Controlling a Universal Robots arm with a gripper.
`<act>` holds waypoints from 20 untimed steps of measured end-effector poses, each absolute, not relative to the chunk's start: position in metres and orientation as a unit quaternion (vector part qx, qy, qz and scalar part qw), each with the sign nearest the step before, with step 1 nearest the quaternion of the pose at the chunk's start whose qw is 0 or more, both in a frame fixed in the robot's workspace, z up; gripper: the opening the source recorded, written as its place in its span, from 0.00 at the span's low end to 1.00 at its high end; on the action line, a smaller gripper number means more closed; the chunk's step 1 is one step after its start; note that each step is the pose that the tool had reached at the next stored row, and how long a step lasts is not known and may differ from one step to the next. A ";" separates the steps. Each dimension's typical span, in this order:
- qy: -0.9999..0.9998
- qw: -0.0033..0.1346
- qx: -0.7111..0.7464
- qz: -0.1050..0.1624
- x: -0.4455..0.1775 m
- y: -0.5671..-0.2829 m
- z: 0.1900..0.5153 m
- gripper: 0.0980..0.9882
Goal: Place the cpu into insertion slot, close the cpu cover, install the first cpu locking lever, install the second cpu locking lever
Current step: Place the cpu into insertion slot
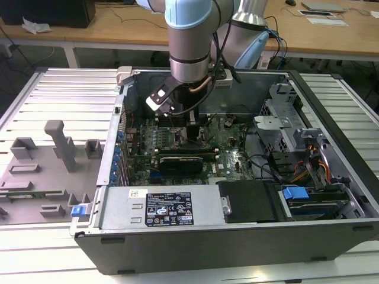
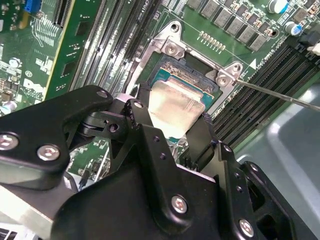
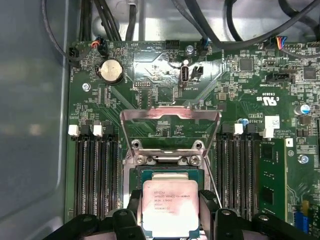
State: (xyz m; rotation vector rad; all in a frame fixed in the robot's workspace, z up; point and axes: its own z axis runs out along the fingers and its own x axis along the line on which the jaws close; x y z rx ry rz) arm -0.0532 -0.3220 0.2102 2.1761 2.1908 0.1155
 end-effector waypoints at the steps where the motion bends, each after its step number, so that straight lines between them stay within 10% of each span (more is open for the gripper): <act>1: 0.709 0.026 0.704 0.037 -0.053 -0.322 0.209 0.50; 20: 0.709 0.026 0.704 0.038 -0.056 -0.321 0.200 0.50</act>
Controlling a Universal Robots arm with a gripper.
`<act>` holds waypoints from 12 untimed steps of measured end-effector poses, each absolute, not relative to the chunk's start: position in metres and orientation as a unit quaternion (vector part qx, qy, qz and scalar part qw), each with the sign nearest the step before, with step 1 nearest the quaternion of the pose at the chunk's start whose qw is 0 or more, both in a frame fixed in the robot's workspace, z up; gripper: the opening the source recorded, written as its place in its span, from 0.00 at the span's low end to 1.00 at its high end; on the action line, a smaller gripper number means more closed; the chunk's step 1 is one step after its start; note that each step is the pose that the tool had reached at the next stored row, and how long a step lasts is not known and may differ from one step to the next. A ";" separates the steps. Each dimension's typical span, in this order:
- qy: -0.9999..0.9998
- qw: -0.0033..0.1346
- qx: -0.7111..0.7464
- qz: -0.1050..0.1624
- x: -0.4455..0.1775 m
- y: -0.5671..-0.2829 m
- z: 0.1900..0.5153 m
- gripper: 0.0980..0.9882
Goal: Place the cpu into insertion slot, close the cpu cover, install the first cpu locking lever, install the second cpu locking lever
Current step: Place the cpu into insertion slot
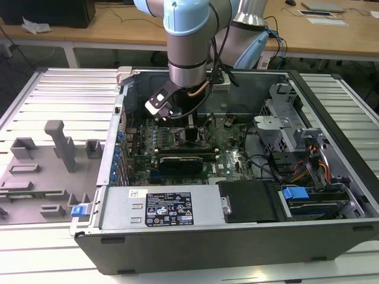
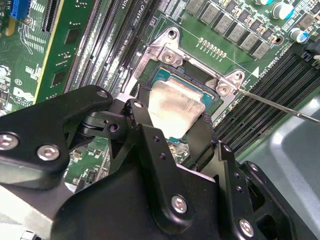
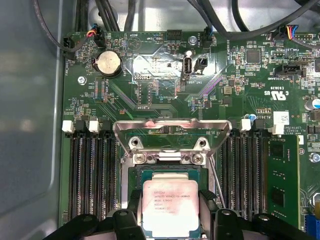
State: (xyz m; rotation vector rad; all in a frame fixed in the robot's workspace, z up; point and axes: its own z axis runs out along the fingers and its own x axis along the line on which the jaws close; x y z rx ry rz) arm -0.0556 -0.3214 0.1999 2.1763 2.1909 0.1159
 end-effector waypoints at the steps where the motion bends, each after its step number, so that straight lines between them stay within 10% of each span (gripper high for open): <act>1: 0.709 0.026 0.704 0.038 -0.056 -0.321 0.200 0.50; 12: 0.708 0.024 0.704 0.043 -0.056 -0.321 0.200 0.58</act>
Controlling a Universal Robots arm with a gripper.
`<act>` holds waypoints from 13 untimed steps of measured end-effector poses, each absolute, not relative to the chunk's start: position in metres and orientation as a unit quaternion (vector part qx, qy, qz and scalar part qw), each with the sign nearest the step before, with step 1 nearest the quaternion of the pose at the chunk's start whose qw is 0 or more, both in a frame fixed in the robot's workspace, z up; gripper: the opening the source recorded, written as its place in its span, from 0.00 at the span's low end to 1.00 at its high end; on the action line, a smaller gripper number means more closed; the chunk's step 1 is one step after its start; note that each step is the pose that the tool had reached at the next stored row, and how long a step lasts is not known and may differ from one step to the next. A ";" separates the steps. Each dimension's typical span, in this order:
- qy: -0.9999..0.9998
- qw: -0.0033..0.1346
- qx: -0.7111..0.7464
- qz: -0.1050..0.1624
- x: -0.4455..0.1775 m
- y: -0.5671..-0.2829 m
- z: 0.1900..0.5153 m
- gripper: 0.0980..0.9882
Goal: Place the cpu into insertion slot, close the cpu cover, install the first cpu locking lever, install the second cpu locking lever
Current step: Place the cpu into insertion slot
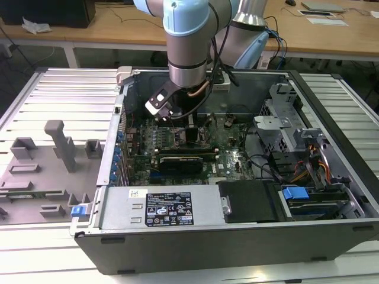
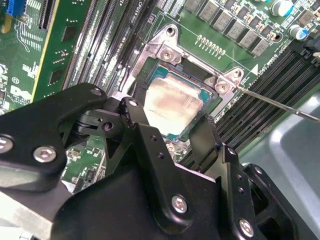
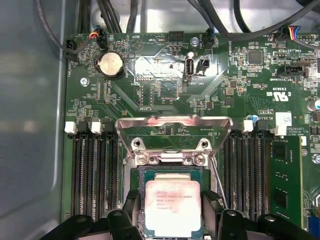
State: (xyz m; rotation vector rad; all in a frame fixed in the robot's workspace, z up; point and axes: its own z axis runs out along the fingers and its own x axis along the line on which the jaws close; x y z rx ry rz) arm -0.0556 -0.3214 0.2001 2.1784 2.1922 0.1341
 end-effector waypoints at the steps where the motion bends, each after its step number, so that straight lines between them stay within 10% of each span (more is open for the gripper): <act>1: 0.708 0.024 0.704 0.044 -0.056 -0.321 0.200 0.58; 13: 0.708 0.025 0.704 0.048 -0.056 -0.321 0.208 0.58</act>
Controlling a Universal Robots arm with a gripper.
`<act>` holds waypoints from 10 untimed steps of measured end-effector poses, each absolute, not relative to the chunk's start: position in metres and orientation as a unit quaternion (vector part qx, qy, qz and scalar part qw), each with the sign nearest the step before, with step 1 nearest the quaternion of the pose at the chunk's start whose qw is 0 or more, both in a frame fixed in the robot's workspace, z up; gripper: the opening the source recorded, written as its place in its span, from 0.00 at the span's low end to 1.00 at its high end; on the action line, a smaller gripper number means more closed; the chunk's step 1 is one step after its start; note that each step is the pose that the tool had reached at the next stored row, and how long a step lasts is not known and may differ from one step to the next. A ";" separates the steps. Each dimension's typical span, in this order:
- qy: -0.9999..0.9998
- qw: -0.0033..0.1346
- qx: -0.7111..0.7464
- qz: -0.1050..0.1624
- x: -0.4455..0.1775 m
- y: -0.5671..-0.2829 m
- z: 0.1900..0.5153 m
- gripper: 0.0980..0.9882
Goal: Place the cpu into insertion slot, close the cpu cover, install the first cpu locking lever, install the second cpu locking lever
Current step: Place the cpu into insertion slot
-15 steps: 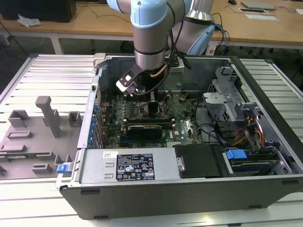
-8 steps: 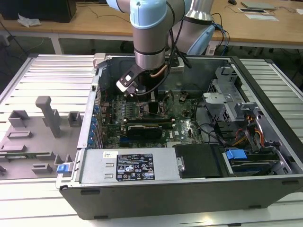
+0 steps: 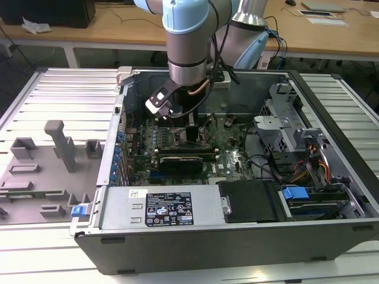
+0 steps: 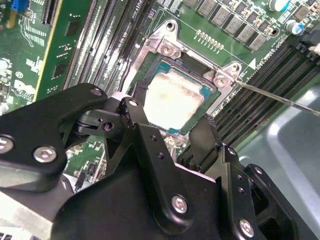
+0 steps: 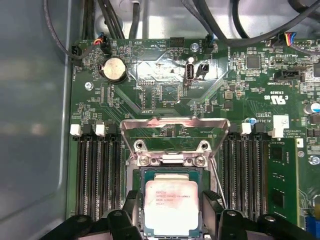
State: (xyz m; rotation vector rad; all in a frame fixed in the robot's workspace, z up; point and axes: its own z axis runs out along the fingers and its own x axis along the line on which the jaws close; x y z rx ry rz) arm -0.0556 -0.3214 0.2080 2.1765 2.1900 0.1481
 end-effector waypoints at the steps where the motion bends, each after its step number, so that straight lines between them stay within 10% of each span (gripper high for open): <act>1: 0.708 0.026 0.704 0.047 -0.056 -0.321 0.209 0.58; 8: 0.708 0.028 0.704 0.045 -0.056 -0.321 0.209 0.58; 10: 0.708 0.028 0.704 0.045 -0.056 -0.321 0.209 0.42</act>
